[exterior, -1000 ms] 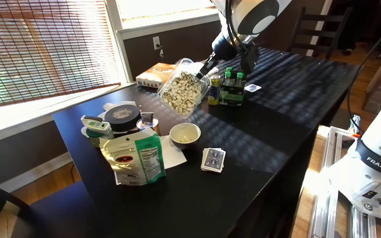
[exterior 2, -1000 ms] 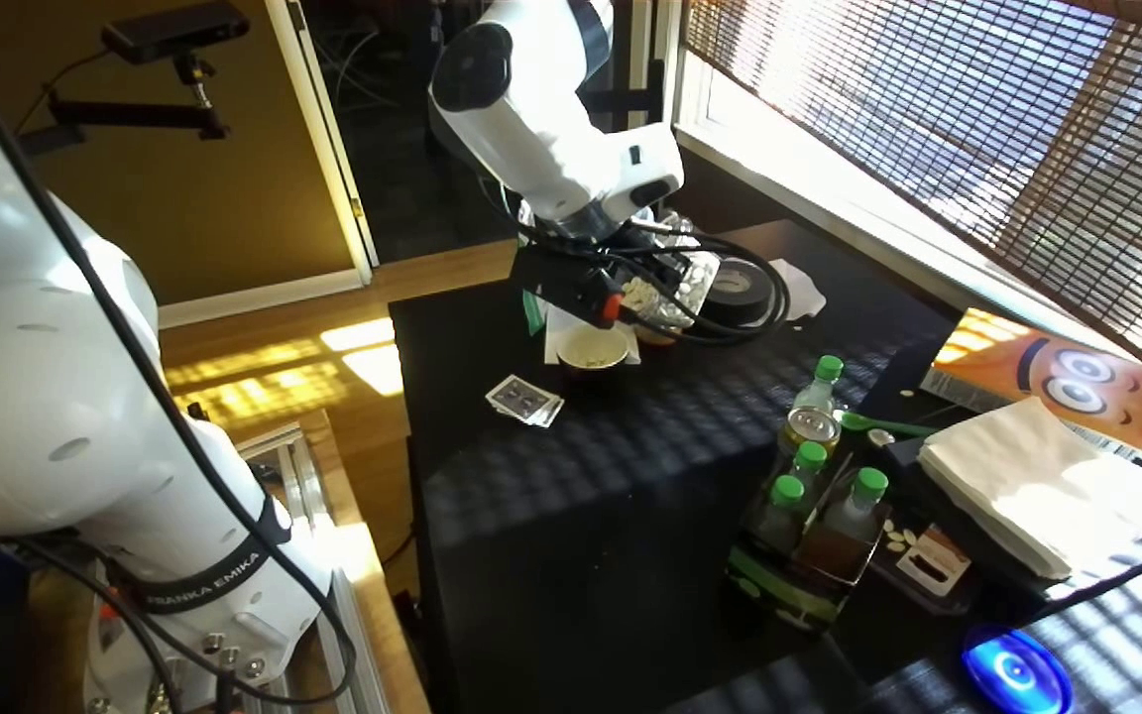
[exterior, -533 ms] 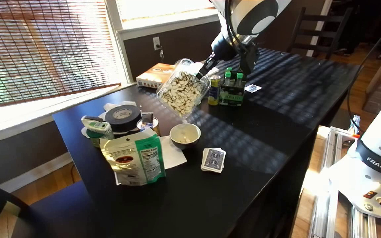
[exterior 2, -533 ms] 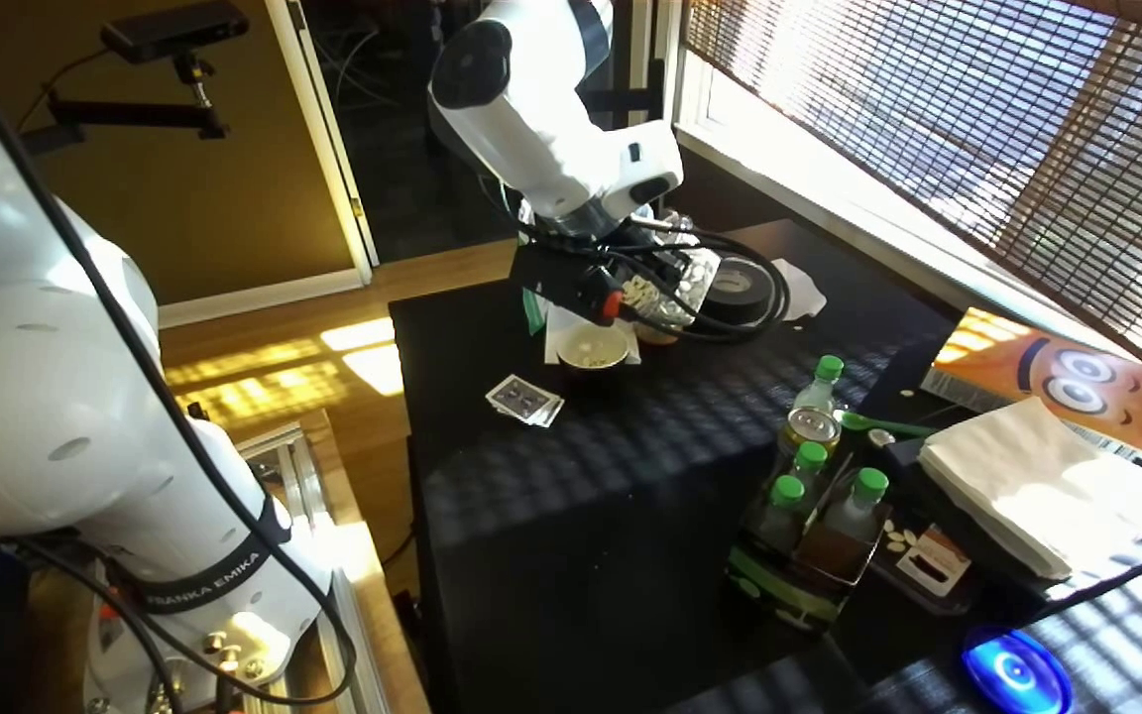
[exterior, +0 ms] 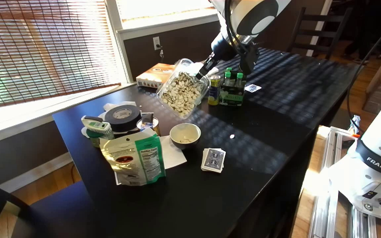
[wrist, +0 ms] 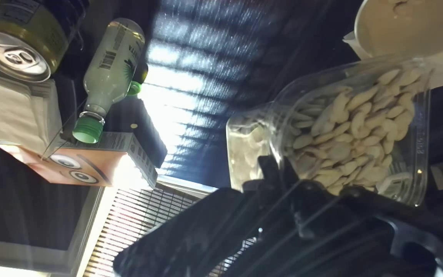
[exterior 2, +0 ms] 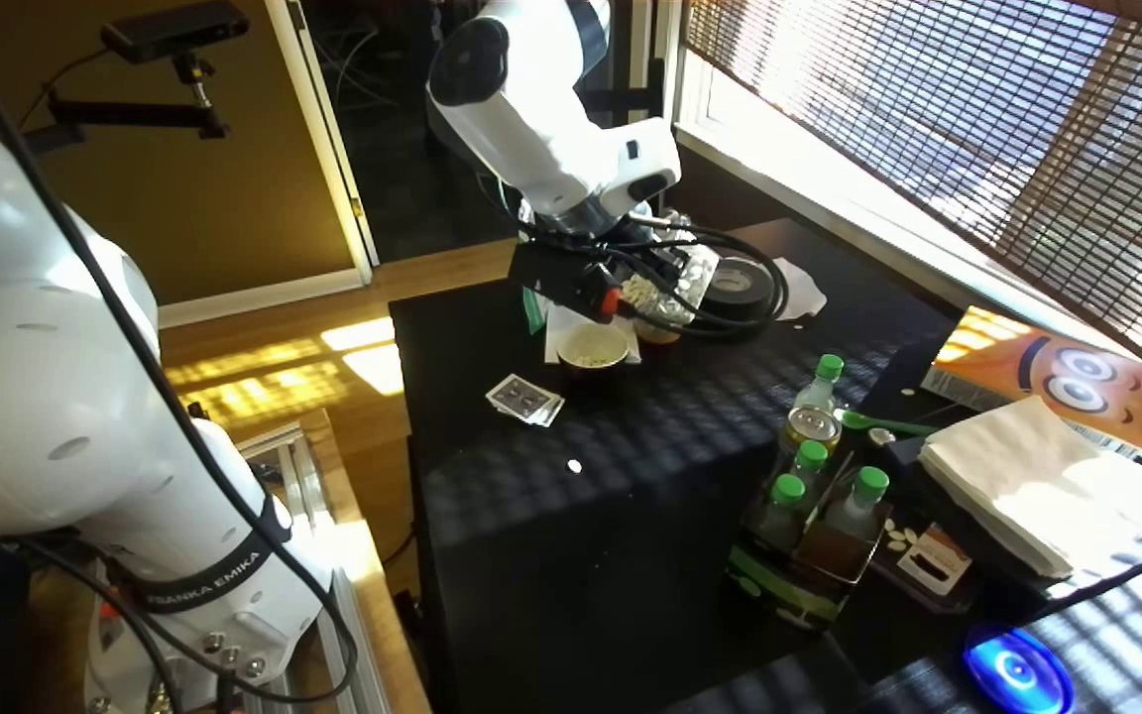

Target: Pour some of the contents of the clear lunchbox into the ceramic bowl on the left

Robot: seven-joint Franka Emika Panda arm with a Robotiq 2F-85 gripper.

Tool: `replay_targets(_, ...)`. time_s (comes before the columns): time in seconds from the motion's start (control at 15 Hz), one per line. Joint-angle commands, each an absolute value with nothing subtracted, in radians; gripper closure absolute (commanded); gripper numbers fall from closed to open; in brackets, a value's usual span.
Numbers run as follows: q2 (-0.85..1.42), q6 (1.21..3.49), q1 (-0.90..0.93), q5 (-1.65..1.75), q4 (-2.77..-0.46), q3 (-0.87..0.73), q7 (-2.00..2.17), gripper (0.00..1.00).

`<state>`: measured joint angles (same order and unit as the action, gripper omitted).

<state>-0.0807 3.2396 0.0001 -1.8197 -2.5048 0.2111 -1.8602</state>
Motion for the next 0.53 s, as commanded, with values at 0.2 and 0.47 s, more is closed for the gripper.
replay_targets(0.2,-0.068,3.231,-0.007,-1.84,-2.495,0.209,-1.859,0.99)
replay_targets(0.47,-0.056,3.239,-0.008,-1.839,-2.494,0.21,-1.858,0.99)
